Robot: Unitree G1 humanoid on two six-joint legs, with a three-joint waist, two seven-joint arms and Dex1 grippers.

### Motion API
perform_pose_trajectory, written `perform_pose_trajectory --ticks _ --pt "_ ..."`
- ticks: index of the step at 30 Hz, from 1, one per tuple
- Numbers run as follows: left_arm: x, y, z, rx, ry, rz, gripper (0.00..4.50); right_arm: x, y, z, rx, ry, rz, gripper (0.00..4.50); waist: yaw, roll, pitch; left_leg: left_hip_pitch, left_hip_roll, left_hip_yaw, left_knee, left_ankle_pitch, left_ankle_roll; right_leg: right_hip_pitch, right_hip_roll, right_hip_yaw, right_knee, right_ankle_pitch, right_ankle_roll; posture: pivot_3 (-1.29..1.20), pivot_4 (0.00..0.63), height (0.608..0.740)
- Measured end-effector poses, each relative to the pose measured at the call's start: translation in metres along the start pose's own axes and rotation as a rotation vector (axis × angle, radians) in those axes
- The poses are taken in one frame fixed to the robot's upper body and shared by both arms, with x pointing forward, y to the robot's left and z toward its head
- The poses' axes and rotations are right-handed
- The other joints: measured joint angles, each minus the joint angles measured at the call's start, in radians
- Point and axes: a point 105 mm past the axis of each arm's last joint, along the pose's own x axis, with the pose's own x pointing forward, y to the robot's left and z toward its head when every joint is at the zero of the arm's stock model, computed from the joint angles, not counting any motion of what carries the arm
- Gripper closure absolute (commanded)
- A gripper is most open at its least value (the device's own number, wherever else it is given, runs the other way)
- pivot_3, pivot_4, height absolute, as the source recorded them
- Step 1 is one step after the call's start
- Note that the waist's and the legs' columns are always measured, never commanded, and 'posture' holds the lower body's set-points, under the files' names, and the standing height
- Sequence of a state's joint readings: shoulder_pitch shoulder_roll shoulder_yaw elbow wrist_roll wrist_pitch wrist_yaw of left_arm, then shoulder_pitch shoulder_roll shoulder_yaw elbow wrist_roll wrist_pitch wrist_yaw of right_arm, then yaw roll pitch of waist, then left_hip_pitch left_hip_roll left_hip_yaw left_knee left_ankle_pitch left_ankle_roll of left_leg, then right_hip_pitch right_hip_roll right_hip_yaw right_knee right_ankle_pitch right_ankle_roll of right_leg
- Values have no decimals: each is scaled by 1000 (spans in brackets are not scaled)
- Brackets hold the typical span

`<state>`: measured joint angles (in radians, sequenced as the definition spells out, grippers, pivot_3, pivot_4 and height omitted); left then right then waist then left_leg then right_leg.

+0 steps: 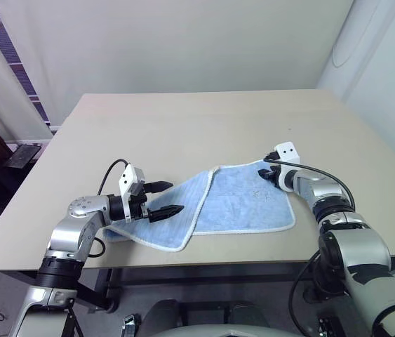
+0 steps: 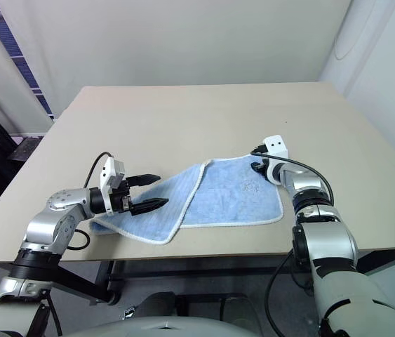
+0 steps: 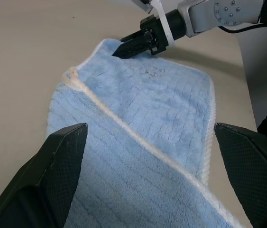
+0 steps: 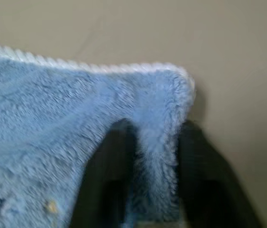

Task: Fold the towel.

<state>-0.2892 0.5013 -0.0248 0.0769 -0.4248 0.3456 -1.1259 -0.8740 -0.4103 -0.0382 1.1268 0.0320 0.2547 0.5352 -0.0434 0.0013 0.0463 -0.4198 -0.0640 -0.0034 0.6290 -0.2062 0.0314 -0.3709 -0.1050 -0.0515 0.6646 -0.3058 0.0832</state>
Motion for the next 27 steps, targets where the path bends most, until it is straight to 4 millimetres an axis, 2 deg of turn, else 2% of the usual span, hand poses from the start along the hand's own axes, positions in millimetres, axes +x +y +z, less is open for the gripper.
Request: perform_pose_trajectory --ticks 1,7,11,15,18,22,27 --pt "0 0 0 0 1 0 0 0 -1 1 -16 -6 -12 4482 1 1 0 0 0 0 0 0 0 0 0 0 0 0 0 0 0 722" --pt "-1 1 1 4 4 1 0 -1 -6 11 -42 -58 -52 4482 2 3 2 -1 0 0 -1 0 0 -2 0 1 0 1 1 0 0 722" --pt "1 1 5 18 0 -10 0 -11 -8 47 -43 -201 -70 4482 2 5 3 -4 0 0 -1 0 0 -4 1 1 0 1 3 0 0 722" --pt "7 -4 5 22 8 -46 0 -39 -6 91 -45 -386 -114 4482 9 6 3 -6 0 -1 -1 0 0 -6 0 1 0 1 3 0 0 722" --pt "16 -12 2 16 10 -91 0 -59 -2 117 -34 -467 -145 4482 17 6 3 -6 0 0 -1 0 0 -7 0 1 0 1 2 0 0 722" --pt "29 -23 -2 21 13 -141 0 -77 0 137 -15 -538 -212 4482 31 6 3 -6 0 0 -1 0 0 -7 0 1 0 0 0 0 0 722" --pt "48 -31 1 35 -5 -196 0 -84 -2 147 6 -568 -285 4482 36 6 3 -7 0 0 -1 0 0 -7 0 1 -1 0 0 0 0 722"
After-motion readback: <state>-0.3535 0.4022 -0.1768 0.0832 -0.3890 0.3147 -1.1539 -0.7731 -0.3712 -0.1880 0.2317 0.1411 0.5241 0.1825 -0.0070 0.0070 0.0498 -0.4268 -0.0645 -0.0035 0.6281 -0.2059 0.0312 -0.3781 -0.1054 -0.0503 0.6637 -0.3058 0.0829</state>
